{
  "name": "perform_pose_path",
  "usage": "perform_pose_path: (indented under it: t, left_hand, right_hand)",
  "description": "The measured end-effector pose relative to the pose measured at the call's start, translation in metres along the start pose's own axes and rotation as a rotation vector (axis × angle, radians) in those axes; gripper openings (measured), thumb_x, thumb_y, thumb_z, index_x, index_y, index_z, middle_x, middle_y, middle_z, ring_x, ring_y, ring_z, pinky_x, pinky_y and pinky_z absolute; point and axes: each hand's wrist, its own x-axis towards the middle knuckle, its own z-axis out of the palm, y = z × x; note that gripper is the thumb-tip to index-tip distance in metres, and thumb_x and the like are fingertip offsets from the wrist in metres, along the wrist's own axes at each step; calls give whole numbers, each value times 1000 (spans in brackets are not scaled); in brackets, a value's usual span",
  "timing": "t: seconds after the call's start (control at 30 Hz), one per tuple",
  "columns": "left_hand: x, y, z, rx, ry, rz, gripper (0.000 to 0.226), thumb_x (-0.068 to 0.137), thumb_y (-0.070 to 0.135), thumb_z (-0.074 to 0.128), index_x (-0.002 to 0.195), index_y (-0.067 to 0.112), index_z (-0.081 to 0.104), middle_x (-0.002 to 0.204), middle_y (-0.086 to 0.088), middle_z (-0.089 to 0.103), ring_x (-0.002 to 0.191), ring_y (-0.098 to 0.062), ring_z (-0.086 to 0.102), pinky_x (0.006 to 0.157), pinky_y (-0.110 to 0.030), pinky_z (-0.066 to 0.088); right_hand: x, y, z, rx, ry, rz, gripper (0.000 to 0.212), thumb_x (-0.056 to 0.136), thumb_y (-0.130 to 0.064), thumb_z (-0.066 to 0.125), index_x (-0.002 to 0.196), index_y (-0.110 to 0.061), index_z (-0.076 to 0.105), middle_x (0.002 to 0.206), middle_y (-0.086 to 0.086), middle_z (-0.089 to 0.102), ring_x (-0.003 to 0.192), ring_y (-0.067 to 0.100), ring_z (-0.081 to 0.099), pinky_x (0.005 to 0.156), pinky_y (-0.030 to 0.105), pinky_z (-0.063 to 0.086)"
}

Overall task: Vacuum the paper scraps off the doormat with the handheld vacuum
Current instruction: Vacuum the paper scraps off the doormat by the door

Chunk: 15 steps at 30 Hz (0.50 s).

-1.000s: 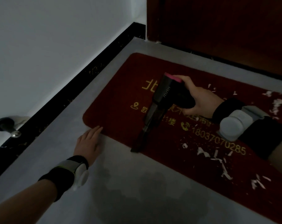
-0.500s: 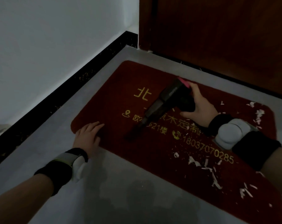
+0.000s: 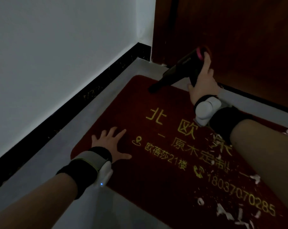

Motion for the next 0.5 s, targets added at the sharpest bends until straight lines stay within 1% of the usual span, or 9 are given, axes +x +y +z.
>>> perform_pose_path:
  t: [0.13, 0.23, 0.3, 0.33, 0.37, 0.4, 0.43, 0.47, 0.5]
  left_hand:
    - [3, 3, -3, 20, -22, 16, 107, 65, 80, 56, 146, 45, -5, 156, 4, -2, 142, -32, 8, 109, -57, 23]
    - [7, -1, -4, -5, -31, 19, 107, 64, 79, 58, 146, 45, -3, 155, 4, 0, 141, -31, 9, 108, -56, 26]
    - [6, -1, -4, -31, -30, 20, 107, 64, 77, 60, 146, 46, -2, 154, 4, 0, 140, -30, 10, 107, -55, 29]
    - [6, -1, -4, -35, -26, 19, 107, 64, 77, 60, 146, 46, -2, 154, 4, 1, 140, -30, 11, 106, -55, 30]
    - [6, 0, -4, -33, -23, 19, 107, 64, 77, 60, 146, 46, -1, 154, 5, 1, 140, -30, 11, 106, -55, 31]
    - [6, 0, -4, -31, -22, 17, 107, 64, 77, 60, 145, 46, -1, 154, 5, 1, 139, -30, 12, 105, -54, 32]
    - [6, 0, -5, -31, -23, 20, 107, 64, 77, 61, 145, 46, -1, 154, 5, 1, 139, -30, 12, 104, -54, 33]
    - [7, 0, -5, -31, -26, 20, 107, 64, 76, 61, 145, 46, -1, 154, 5, 1, 140, -30, 11, 104, -53, 35]
    - [7, 0, -6, -34, -33, 19, 108, 64, 76, 61, 145, 45, -1, 154, 5, 0, 140, -30, 11, 103, -53, 36]
  right_hand:
    - [25, -27, 16, -80, 44, -44, 91, 90, -14, 59, 151, -32, -7, 133, 16, 43, 107, 37, 55, 77, 43, 46]
    - [41, -49, 36, -124, 84, -63, 88, 91, -13, 57, 151, -32, -5, 132, 16, 44, 106, 35, 55, 71, 39, 44]
    - [48, -55, 42, -119, 90, -39, 84, 93, -10, 53, 151, -34, -3, 131, 16, 45, 105, 35, 56, 69, 38, 44]
    - [52, -59, 47, -107, 105, -20, 81, 93, -8, 51, 151, -35, 1, 130, 16, 47, 102, 34, 57, 68, 39, 45]
    - [54, -62, 52, -104, 173, -15, 75, 93, -6, 46, 151, -36, 9, 124, 16, 52, 95, 33, 60, 63, 37, 45]
    - [55, -64, 57, -94, 282, -23, 68, 91, -5, 39, 149, -36, 23, 114, 16, 58, 83, 31, 62, 54, 33, 42]
    - [54, -65, 56, -96, 339, -32, 65, 88, -6, 31, 145, -37, 35, 103, 14, 63, 71, 29, 63, 48, 29, 36]
    - [56, -63, 57, -133, 394, -41, 66, 86, -7, 24, 143, -37, 38, 100, 14, 64, 67, 27, 62, 47, 27, 33]
    - [58, -58, 57, -135, 351, -18, 66, 88, -9, 20, 146, -37, 31, 107, 15, 62, 73, 29, 62, 50, 29, 34]
